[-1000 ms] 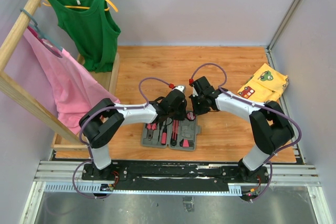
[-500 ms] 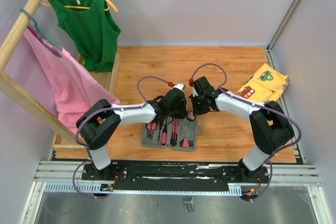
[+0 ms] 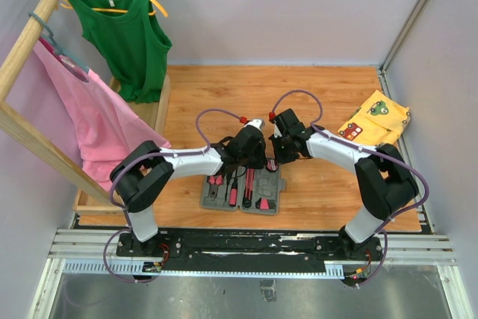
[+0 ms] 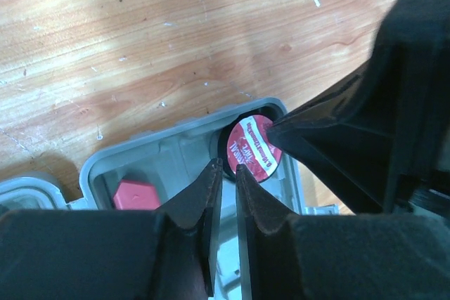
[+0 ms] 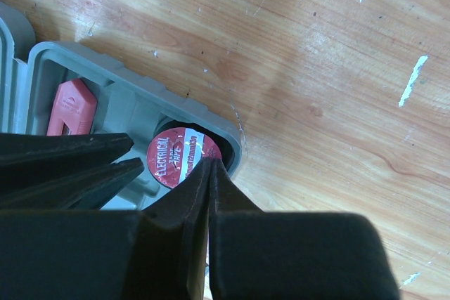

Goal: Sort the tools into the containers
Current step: Adjust the engineering item in the storage box.

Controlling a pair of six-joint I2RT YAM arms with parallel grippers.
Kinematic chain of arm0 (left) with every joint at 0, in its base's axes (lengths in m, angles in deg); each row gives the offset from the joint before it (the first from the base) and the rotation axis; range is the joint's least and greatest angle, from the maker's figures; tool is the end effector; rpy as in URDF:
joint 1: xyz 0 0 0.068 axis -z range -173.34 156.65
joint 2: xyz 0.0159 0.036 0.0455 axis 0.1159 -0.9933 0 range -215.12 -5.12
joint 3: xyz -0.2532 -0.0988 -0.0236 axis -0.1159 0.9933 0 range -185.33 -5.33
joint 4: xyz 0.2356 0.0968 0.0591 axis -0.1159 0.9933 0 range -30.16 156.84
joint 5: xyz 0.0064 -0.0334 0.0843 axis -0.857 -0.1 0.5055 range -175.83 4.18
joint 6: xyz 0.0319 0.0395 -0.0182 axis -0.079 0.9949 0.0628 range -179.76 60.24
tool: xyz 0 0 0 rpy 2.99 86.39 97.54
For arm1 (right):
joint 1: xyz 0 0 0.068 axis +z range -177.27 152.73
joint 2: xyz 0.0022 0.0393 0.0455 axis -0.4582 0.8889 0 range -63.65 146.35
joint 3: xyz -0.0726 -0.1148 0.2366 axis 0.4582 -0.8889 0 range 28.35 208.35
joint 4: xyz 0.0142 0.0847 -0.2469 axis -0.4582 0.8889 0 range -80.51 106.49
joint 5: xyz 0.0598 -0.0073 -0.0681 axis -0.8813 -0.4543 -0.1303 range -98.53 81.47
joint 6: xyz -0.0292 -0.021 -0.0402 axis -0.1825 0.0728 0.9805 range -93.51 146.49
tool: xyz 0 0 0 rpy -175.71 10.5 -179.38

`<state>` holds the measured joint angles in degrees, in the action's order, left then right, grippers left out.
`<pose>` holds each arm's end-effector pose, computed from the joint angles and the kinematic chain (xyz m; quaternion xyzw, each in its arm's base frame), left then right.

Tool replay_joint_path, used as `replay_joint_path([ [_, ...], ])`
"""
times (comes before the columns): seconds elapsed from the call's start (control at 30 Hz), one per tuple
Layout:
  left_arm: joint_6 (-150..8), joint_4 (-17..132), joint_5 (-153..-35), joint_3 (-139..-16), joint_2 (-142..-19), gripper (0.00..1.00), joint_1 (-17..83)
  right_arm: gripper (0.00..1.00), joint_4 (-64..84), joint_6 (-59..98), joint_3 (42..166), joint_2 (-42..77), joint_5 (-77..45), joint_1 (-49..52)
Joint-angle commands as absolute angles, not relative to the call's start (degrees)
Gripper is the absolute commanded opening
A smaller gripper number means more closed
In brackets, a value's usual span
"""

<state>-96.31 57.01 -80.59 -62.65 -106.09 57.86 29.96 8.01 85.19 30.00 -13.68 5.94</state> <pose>0.2354 -0.2877 0.1754 0.0970 0.9034 -0.2582 0.3285 0.2727 0.1824 0.1861 -0.1355 0.9490 0.1614 0.2344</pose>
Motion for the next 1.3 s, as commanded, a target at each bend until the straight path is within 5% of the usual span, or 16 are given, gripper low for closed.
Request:
replay_joint_path([
  [0.0, -96.8, 55.7, -81.0, -63.8, -108.3, 0.18, 58.2, 0.01, 30.8, 8.0, 85.7, 29.1, -14.2, 4.7],
  [0.7, -96.8, 56.4, -81.0, -63.2, -112.0, 0.01, 58.2, 0.01, 31.5, 7.8, 85.1, 29.2, -13.5, 4.7],
  [1.27, -97.1, 63.7, -78.3, -63.7, -115.4, 0.0, 58.2, 0.01, 31.5, 7.6, 84.8, 29.2, -13.8, 4.7],
])
